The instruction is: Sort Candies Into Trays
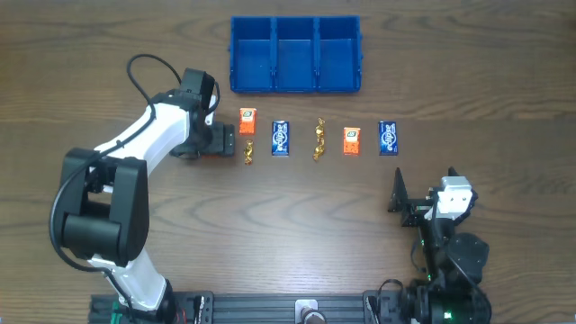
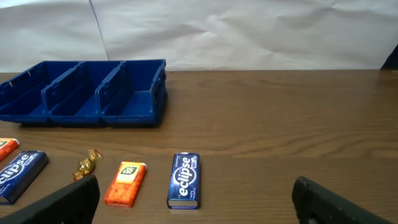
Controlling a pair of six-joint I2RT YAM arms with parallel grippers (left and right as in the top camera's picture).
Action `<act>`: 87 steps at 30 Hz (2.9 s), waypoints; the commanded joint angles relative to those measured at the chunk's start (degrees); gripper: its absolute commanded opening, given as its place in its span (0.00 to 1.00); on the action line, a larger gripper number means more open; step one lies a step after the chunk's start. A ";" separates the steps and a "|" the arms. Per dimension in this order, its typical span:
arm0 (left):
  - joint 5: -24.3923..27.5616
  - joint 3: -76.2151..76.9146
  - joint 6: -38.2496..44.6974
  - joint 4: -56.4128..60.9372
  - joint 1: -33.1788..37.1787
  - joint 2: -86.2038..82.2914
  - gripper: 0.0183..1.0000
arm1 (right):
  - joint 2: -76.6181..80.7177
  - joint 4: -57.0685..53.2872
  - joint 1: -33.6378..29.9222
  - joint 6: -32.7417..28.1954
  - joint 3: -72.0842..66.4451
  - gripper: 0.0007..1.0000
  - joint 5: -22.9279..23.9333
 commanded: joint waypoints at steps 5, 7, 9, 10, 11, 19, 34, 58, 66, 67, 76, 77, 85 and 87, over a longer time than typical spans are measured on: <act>-1.73 0.68 0.87 0.24 0.00 0.70 0.55 | -0.22 -0.09 -0.11 -0.66 -0.15 1.00 -0.09; -2.12 0.68 0.85 0.26 -0.02 0.70 0.45 | -0.22 -0.09 -0.11 -0.66 -0.15 1.00 -0.09; -2.10 0.68 0.85 0.37 -0.02 0.70 0.36 | -0.22 -0.09 -0.11 -0.66 -0.15 1.00 -0.09; -2.10 0.68 0.85 0.48 -0.02 0.70 0.34 | -0.22 -0.09 -0.11 -0.66 -0.15 1.00 -0.09; -2.10 0.68 0.85 0.66 -0.04 0.70 0.32 | -0.22 -0.09 -0.11 -0.66 -0.15 1.00 -0.09; -2.05 2.99 -0.96 -0.24 -0.07 -0.28 0.21 | -0.24 -0.09 -0.11 -0.66 -0.15 1.00 -0.09; -13.86 41.46 -7.93 -9.03 -10.19 -3.30 0.21 | -0.22 -0.09 -0.11 -0.66 -0.15 1.00 -0.09; -12.02 50.29 -8.37 -5.38 -8.98 20.37 0.22 | -0.24 -0.09 -0.11 -0.66 -0.15 1.00 -0.09; -10.82 50.29 -8.37 -5.05 -8.63 20.37 0.72 | -0.22 -0.09 -0.11 -0.66 -0.15 1.00 -0.09; -10.45 50.29 -8.35 -4.85 -8.61 20.37 0.83 | -0.24 -0.09 -0.11 -0.66 -0.15 1.00 -0.09; -7.89 50.29 -8.39 -8.04 -8.87 13.99 1.00 | -0.22 -0.09 -0.11 -0.66 -0.15 1.00 -0.09; -6.45 50.29 -8.41 -11.17 -8.90 12.09 1.00 | -0.24 -0.09 -0.11 -0.66 -0.15 1.00 -0.09; -5.60 39.19 -12.26 -21.33 -11.72 2.08 1.00 | -0.22 -0.09 -0.11 -0.66 -0.15 1.00 -0.09; -5.60 33.62 -13.20 -19.52 -12.26 0.66 1.00 | -0.22 -0.09 -0.11 -0.66 -0.15 1.00 -0.09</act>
